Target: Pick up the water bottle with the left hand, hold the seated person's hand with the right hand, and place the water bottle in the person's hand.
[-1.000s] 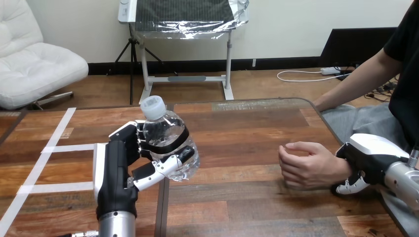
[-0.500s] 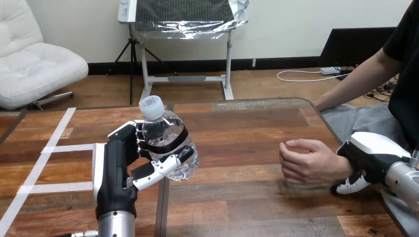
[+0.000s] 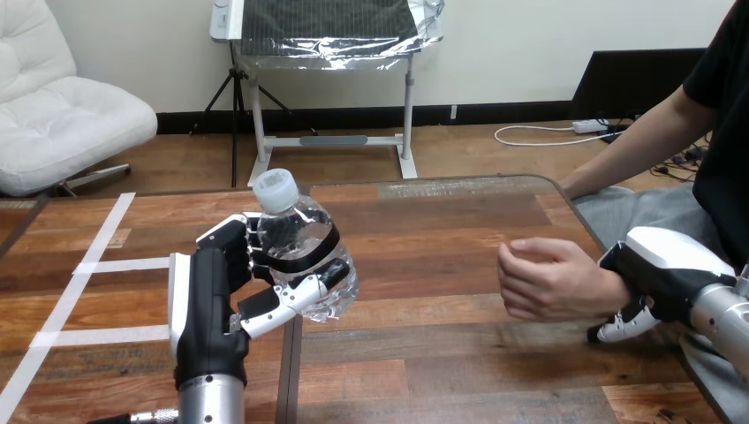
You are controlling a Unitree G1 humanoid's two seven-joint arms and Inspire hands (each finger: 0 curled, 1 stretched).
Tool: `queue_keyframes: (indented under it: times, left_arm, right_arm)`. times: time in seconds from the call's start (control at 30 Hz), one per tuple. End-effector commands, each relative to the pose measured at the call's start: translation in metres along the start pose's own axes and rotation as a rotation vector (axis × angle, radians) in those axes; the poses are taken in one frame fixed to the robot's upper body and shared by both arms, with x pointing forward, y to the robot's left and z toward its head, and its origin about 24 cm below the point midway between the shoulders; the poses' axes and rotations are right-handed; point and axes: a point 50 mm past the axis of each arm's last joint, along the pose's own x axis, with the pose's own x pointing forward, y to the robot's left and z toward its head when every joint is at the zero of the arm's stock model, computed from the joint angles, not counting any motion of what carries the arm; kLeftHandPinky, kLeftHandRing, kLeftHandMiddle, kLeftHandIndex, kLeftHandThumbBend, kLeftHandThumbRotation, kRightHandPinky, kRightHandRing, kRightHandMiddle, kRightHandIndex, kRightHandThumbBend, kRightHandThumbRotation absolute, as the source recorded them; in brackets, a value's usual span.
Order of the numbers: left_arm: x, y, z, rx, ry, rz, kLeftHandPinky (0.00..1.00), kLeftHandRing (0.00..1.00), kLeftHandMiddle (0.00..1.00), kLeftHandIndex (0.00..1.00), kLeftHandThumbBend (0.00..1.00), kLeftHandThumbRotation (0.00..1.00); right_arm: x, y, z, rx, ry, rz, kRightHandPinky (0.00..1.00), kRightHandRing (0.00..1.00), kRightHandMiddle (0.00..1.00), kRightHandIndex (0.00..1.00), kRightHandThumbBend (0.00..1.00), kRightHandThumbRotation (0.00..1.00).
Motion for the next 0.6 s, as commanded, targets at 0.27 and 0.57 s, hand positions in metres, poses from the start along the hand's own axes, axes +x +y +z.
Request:
queue_keyframes:
  times: [0.27,0.57]
  left_arm:
    - [0.02,-0.013,0.031,-0.023,-0.144,-0.024,0.34,0.38,0.43,0.46,0.66,0.0]
    - [0.022,-0.017,0.033,-0.011,-0.158,-0.05,0.34,0.39,0.44,0.46,0.65,0.0]
  right_arm:
    - [-0.002,-0.024,0.01,0.003,-0.063,-0.106,0.18,0.24,0.32,0.34,0.66,0.0]
    - [-0.006,-0.031,0.014,-0.006,-0.093,-0.132,0.18,0.23,0.31,0.33,0.7,0.0]
